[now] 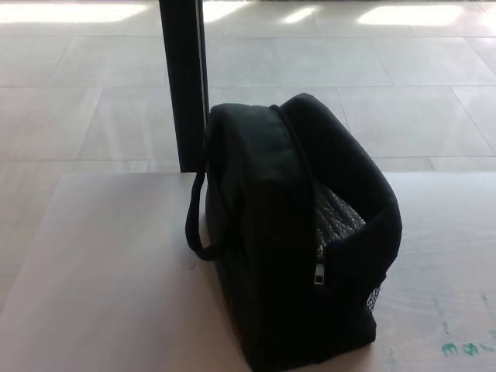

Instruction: The robot uses its right hand to pick up the cube kept on the middle of the desk and put it inside the bag next to it

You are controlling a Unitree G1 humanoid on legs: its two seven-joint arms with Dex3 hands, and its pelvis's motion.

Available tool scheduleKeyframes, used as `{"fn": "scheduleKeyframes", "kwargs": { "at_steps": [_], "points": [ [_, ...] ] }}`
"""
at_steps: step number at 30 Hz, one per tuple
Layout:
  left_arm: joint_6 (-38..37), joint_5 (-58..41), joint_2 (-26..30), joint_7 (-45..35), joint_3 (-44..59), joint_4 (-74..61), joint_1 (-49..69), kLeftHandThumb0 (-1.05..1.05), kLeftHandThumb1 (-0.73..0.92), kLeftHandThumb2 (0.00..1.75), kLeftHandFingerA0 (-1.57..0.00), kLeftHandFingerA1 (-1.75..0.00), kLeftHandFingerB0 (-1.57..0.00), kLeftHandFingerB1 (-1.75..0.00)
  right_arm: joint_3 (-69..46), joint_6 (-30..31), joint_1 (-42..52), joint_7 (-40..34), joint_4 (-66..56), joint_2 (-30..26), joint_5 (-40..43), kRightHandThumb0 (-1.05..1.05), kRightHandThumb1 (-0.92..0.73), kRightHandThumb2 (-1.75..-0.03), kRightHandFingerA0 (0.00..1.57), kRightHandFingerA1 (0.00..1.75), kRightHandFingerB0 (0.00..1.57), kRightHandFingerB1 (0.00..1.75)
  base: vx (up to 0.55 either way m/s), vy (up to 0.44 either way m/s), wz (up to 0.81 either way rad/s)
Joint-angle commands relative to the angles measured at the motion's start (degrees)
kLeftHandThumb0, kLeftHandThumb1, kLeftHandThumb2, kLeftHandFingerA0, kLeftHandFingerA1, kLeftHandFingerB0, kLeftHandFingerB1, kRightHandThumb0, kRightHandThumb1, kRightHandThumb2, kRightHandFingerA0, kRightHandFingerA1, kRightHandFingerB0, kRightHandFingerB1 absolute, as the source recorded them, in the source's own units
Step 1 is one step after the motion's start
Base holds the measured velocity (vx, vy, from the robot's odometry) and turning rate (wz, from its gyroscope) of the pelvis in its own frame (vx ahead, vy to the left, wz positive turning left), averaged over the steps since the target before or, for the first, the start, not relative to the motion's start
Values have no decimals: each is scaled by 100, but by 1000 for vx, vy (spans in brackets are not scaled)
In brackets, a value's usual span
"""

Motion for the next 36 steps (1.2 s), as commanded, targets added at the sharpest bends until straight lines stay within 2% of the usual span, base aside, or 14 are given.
{"fn": "scheduleKeyframes", "kwargs": {
  "at_steps": [1,3,4,14,18,22,25,26,27,29,30,32,35,36],
  "points": [
    [33,-52,20,-6,89,78,33,-49,73,61,-28,-53,-29,-44,-1476,213,875,-647,505,353,844,-78,-54,-85,0,16,8,28,0,0,0],
    [34,-38,19,25,94,72,36,-56,53,90,-26,-59,-23,-53,-1750,192,1053,-863,682,505,899,-80,-54,-85,0,14,7,29,0,0,0],
    [-36,-3,34,-4,62,66,57,-50,74,61,-28,-53,-29,-43,-1962,191,1216,-1086,808,662,893,-80,-55,-88,0,16,10,32,0,0,0],
    [-41,-47,17,10,143,9,130,-54,54,90,-25,-58,-26,-54,-2923,-627,2073,-2864,3415,1126,950,-71,-53,-92,0,37,4,40,0,0,0],
    [-6,-28,23,29,121,-28,122,-55,54,90,-26,-58,-26,-54,-3168,-563,1921,-3009,4596,1030,1318,-63,-72,-61,0,39,9,39,0,0,0],
    [-114,32,75,-26,93,48,192,-55,54,89,-28,-59,-25,-53,-3286,-457,1966,-2738,5192,1115,1638,-62,-51,-92,0,39,0,39,0,0,0],
    [-104,49,61,22,80,88,139,-50,51,90,-27,-59,-20,-52,-3394,-546,1859,-2578,5797,1144,1951,-53,-72,-62,6,37,10,35,0,0,0],
    [-129,78,70,24,53,112,130,-51,51,90,-28,-59,-21,-52,-3358,-546,1842,-2637,5882,1158,1924,-34,-56,-107,3,53,0,51,0,0,0],
    [-91,83,60,76,63,79,136,-51,52,89,-32,-62,-24,-54,-3316,-548,1844,-2509,5915,1236,1972,-56,-73,-62,5,37,9,38,0,0,0],
    [-120,121,62,81,26,39,181,-51,52,91,-33,-62,-23,-54,-3276,-568,1866,-2413,5959,1273,2026,-56,-73,-63,5,35,10,35,0,0,0],
    [-158,136,52,73,20,17,268,-52,53,91,-35,-64,-26,-56,-3215,-666,1894,-2387,6018,1302,2029,-36,-55,-108,2,53,0,51,0,0,0],
    [-207,169,63,55,-6,15,332,-51,55,92,-32,-62,-42,-64,-3191,-690,1878,-2220,6120,1337,2140,-58,-71,-60,11,44,11,39,0,0,0],
    [-433,289,106,-1,-119,91,405,-52,56,94,-30,-63,-41,-64,-3326,-846,1836,-1494,6221,1439,2695,-52,-71,-61,6,36,9,40,0,0,0],
    [-474,316,122,-13,-147,64,438,-58,56,91,-29,-62,-35,-60,-3237,-951,1870,-1442,6223,1421,2659,-34,-57,-108,2,53,0,51,0,0,0]
  ]
}}
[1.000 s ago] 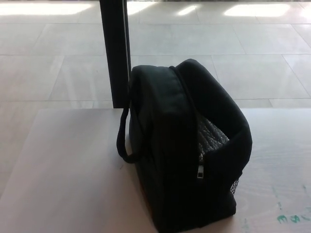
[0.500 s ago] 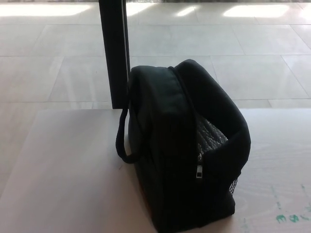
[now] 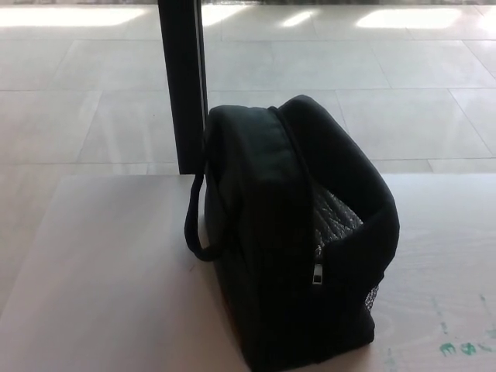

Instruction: The robot uses its right hand to pick up the cube kept on the middle of the desk and put it inside the bag next to it

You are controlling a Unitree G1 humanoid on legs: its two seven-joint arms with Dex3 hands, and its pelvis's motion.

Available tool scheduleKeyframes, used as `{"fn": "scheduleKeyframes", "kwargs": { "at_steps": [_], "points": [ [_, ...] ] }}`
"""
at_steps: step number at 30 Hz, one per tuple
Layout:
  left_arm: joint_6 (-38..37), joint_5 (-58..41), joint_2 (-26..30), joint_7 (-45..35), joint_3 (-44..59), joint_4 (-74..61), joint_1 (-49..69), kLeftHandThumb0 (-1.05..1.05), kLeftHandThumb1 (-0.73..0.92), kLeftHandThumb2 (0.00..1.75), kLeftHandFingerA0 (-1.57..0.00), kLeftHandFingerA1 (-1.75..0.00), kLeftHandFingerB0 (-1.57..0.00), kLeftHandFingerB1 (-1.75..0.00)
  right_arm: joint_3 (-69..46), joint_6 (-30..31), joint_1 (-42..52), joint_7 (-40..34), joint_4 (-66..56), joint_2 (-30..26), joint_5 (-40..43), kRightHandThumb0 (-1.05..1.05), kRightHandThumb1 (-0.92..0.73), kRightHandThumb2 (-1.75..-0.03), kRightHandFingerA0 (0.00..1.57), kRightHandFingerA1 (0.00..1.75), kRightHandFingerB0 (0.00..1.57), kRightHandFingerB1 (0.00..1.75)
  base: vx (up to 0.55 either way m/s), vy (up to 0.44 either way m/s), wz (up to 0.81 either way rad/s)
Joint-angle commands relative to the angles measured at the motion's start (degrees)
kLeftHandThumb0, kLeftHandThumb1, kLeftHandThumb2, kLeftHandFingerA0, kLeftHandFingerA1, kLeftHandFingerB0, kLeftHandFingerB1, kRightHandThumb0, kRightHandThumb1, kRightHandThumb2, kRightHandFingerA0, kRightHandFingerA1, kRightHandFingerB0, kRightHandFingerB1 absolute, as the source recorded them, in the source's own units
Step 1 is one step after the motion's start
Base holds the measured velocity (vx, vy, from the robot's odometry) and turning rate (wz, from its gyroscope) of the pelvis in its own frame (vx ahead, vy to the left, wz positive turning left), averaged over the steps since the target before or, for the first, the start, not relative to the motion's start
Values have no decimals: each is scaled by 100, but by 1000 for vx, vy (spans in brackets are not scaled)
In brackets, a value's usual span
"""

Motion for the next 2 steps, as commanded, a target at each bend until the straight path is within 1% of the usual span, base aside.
{"fn": "scheduleKeyframes", "kwargs": {
  "at_steps": [1,2],
  "points": [
    [-422,279,165,-5,-126,47,227,-56,55,91,-27,-60,-32,-59,-174,-608,7,278,606,191,1266,-58,-71,-63,8,41,14,38,0,0,0],
    [-422,279,165,-5,-126,47,227,-56,55,91,-27,-60,-32,-59,-174,-608,7,278,606,191,1266,-58,-71,-63,8,41,14,38,0,0,0]
  ]
}}
